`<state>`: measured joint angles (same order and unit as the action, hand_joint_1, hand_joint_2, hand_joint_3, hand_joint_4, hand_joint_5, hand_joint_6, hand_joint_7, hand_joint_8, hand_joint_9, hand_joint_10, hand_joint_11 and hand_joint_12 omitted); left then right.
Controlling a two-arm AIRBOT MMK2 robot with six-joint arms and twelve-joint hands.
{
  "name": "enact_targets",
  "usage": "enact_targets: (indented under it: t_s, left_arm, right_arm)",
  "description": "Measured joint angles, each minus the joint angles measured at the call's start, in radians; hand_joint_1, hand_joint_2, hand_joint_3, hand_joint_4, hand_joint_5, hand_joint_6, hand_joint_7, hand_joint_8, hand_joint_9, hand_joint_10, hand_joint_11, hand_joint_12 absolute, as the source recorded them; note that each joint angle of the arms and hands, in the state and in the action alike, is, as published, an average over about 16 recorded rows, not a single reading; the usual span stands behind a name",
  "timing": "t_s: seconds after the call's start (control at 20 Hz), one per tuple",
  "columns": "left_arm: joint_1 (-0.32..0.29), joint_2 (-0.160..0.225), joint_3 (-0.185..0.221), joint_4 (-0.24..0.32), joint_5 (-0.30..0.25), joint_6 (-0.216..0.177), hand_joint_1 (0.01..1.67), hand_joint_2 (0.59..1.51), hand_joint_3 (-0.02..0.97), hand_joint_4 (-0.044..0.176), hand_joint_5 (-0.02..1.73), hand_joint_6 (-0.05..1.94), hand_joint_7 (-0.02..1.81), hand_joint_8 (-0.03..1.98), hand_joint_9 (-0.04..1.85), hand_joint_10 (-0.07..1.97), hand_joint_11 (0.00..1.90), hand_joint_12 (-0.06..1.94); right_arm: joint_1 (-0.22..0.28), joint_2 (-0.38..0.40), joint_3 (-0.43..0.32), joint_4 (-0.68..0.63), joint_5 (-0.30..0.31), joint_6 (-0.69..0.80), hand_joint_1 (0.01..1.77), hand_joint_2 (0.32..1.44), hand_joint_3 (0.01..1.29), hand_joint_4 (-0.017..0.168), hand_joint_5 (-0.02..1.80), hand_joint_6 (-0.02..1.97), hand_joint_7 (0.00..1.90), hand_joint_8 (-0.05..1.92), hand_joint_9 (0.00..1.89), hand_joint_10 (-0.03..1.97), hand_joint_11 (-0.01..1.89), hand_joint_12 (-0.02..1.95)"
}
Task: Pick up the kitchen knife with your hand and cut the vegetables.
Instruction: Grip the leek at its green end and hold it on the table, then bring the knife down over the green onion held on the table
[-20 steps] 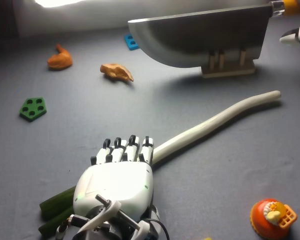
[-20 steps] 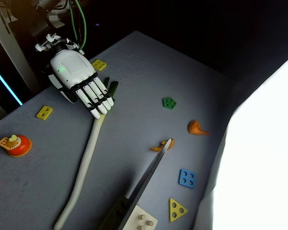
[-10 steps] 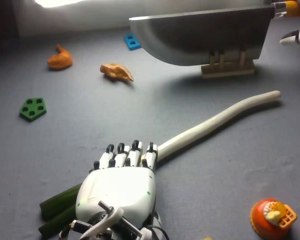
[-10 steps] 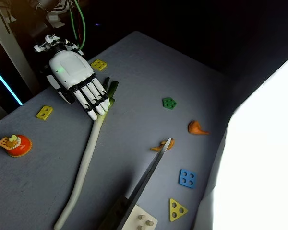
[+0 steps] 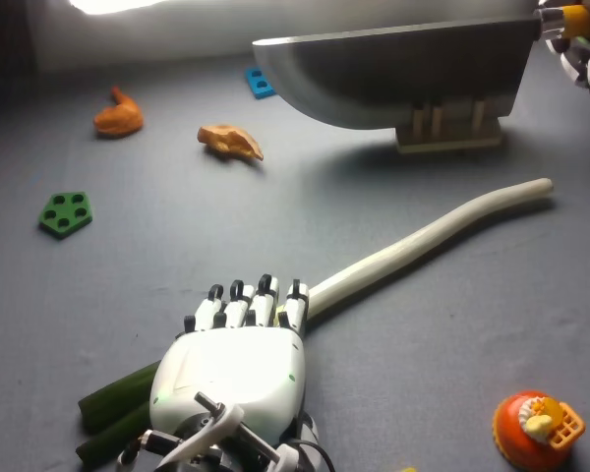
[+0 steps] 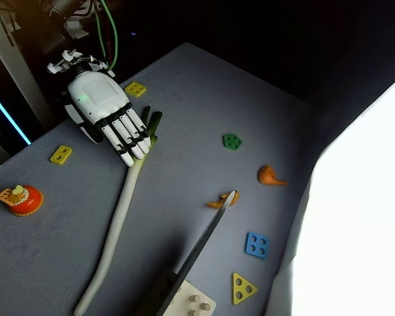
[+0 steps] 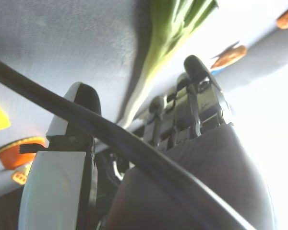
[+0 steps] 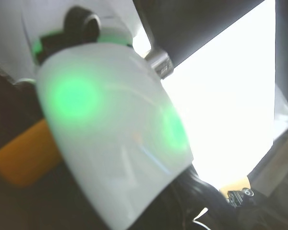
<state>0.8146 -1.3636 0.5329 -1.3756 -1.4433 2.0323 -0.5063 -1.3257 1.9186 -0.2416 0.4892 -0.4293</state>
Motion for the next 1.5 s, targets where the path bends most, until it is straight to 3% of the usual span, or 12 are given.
enact_targets:
  t_s: [0.35,0.55,0.8,1.5]
  left_arm:
    - [0.002,0.000,0.004,-0.010,0.008,0.000,0.96,1.307,0.010,0.025,0.08,0.01,0.03,-0.01,0.08,0.00,0.02,0.57]
    - [0.004,0.000,0.004,-0.016,0.012,0.000,0.96,1.312,0.010,0.024,0.08,0.01,0.02,-0.01,0.07,0.00,0.02,0.50]
    - [0.007,0.000,0.005,-0.027,0.016,0.002,0.95,1.318,0.011,0.024,0.09,0.01,0.02,-0.01,0.06,0.00,0.02,0.42]
    - [0.009,0.000,0.006,-0.076,0.042,0.016,1.00,1.315,0.010,0.022,0.07,-0.01,0.00,-0.01,0.03,-0.01,0.02,0.15]
  right_arm:
    - [0.010,-0.001,0.000,0.002,0.000,-0.006,1.30,0.80,0.74,0.082,1.04,1.63,1.24,1.80,1.27,1.84,1.26,1.87]
    - [0.016,-0.001,0.000,0.017,0.002,-0.028,1.39,0.75,0.76,0.117,1.21,1.72,1.41,1.81,1.48,1.83,1.49,1.85]
    - [0.019,-0.001,0.000,0.053,0.010,-0.084,1.49,0.73,0.78,0.163,1.35,1.86,1.48,1.78,1.54,1.81,1.57,1.83]
    - [0.018,0.005,-0.012,0.194,0.076,-0.254,1.55,0.66,0.89,0.164,1.38,1.87,1.50,1.77,1.55,1.80,1.57,1.83]
